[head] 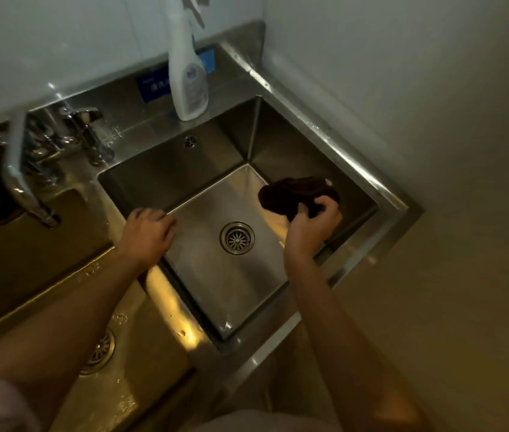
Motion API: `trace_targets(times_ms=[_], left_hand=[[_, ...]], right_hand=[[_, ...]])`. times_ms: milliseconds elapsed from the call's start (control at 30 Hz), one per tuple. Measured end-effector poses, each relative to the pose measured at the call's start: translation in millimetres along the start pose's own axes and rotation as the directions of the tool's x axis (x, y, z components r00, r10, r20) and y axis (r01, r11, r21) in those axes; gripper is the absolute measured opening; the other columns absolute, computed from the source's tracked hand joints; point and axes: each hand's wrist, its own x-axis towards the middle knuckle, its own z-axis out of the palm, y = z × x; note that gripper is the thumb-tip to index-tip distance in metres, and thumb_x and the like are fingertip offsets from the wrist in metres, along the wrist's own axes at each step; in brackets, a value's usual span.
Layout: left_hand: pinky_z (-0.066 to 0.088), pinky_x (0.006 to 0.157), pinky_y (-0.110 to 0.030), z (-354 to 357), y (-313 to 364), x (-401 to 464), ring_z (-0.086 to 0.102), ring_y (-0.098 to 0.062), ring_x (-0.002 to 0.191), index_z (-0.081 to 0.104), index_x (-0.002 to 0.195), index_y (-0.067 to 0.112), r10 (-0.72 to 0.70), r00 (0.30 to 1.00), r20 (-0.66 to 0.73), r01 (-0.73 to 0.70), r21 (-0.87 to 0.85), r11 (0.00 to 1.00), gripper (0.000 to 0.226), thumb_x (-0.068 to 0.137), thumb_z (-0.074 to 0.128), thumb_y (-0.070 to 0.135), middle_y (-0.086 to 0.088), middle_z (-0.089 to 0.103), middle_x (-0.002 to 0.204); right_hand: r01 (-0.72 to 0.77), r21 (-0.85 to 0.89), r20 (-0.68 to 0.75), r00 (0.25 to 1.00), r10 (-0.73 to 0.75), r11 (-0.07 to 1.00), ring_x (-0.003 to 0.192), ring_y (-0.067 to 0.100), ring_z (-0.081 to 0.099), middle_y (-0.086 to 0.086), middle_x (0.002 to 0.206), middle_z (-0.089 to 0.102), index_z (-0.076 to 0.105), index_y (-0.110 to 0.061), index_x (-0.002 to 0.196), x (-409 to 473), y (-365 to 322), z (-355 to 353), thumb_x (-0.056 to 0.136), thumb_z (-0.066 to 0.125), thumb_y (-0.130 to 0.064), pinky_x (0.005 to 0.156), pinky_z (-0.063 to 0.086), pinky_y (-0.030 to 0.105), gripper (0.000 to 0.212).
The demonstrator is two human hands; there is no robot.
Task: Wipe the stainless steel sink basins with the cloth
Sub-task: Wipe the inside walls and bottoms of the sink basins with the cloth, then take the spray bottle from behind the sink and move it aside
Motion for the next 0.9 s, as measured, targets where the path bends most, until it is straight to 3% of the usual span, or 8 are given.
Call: trace_targets(times_ms=[67, 133, 200, 400, 567, 733, 900], left_hand=[[0.031, 0.101, -0.045, -9.5, 7.3, -3.6, 0.057, -0.031, 0.105, 0.065, 0.109, 0.015, -0.029, 1.0, 0.004, 0.029, 0.058, 0.998, 0.023, 0.091, 0.057, 0.025, -0.011, 0.065, 0.108], [0.03, 0.101, -0.044, -21.0, 19.6, -9.5, 0.056, -0.032, 0.105, 0.064, 0.109, 0.014, -0.04, 0.999, -0.025, 0.042, 0.047, 0.998, 0.023, 0.091, 0.055, 0.025, -0.012, 0.063, 0.108], [0.031, 0.1, -0.044, -32.3, 35.3, -17.1, 0.055, -0.032, 0.106, 0.063, 0.111, 0.012, -0.042, 0.998, -0.054, 0.043, 0.008, 0.999, 0.024, 0.091, 0.055, 0.024, -0.013, 0.062, 0.109], [0.029, 0.103, -0.04, -69.7, 77.7, -50.1, 0.051, -0.023, 0.113, 0.059, 0.119, 0.017, -0.089, 0.989, -0.119, 0.079, -0.086, 0.993, 0.031, 0.091, 0.054, 0.028, -0.005, 0.057, 0.119], [0.034, 0.1, -0.041, -112.7, 120.8, -68.8, 0.051, -0.022, 0.113, 0.058, 0.117, 0.019, -0.126, 0.956, -0.264, 0.083, -0.168, 0.982, 0.03, 0.089, 0.06, 0.029, -0.003, 0.055, 0.121], [0.032, 0.103, -0.043, -152.9, 177.3, -67.7, 0.048, -0.022, 0.118, 0.057, 0.118, 0.021, -0.149, 0.921, -0.36, 0.08, -0.201, 0.976, 0.033, 0.088, 0.061, 0.031, -0.003, 0.053, 0.125], [0.032, 0.103, -0.04, -172.4, 241.3, -59.3, 0.046, -0.019, 0.118, 0.055, 0.119, 0.023, -0.213, 0.865, -0.454, 0.112, -0.24, 0.964, 0.033, 0.088, 0.06, 0.034, 0.0, 0.051, 0.125]], right_hand=[[0.078, -0.011, 0.082, 0.994, -0.076, 0.997, 0.12, 0.02, 0.049, 0.007, 0.129, 0.043, 0.052, -0.012, 0.101, -10.4, 2.4, -10.8, 0.086, 0.057, 0.006, 0.09, 0.045, 0.007, 0.024], [0.174, -0.005, 0.174, 0.97, -0.171, 0.985, 0.112, 0.016, 0.051, 0.005, 0.121, 0.046, 0.051, -0.018, 0.094, -20.6, 3.4, -25.3, 0.084, 0.058, 0.007, 0.079, 0.042, -0.003, 0.028], [0.235, -0.007, 0.257, 0.94, -0.225, 0.972, 0.104, 0.009, 0.051, -0.002, 0.114, 0.046, 0.05, -0.021, 0.091, -29.2, 2.8, -38.1, 0.084, 0.058, 0.007, 0.076, 0.041, -0.004, 0.03], [0.302, 0.017, 0.417, 0.864, -0.282, 0.953, 0.1, 0.007, 0.053, -0.016, 0.1, 0.044, 0.049, -0.027, 0.086, -37.7, -1.8, -65.2, 0.082, 0.059, 0.007, 0.085, 0.047, 0.018, 0.036], [0.373, 0.106, 0.602, 0.713, -0.358, 0.922, 0.104, 0.013, 0.055, -0.006, 0.106, 0.049, 0.05, -0.032, 0.084, -11.2, -24.6, -87.2, 0.081, 0.063, 0.003, 0.084, 0.05, 0.015, 0.038], [0.418, 0.205, 0.706, 0.563, -0.429, 0.885, 0.108, 0.023, 0.057, 0.01, 0.113, 0.052, 0.049, -0.036, 0.081, 25.0, -67.9, -114.5, 0.083, 0.063, 0.0, 0.091, 0.053, 0.049, 0.039], [0.443, 0.281, 0.744, 0.459, -0.485, 0.852, 0.107, 0.027, 0.058, 0.018, 0.113, 0.054, 0.049, -0.027, 0.086, 62.3, -105.2, -151.1, 0.084, 0.062, 0.002, 0.091, 0.051, 0.053, 0.032]])
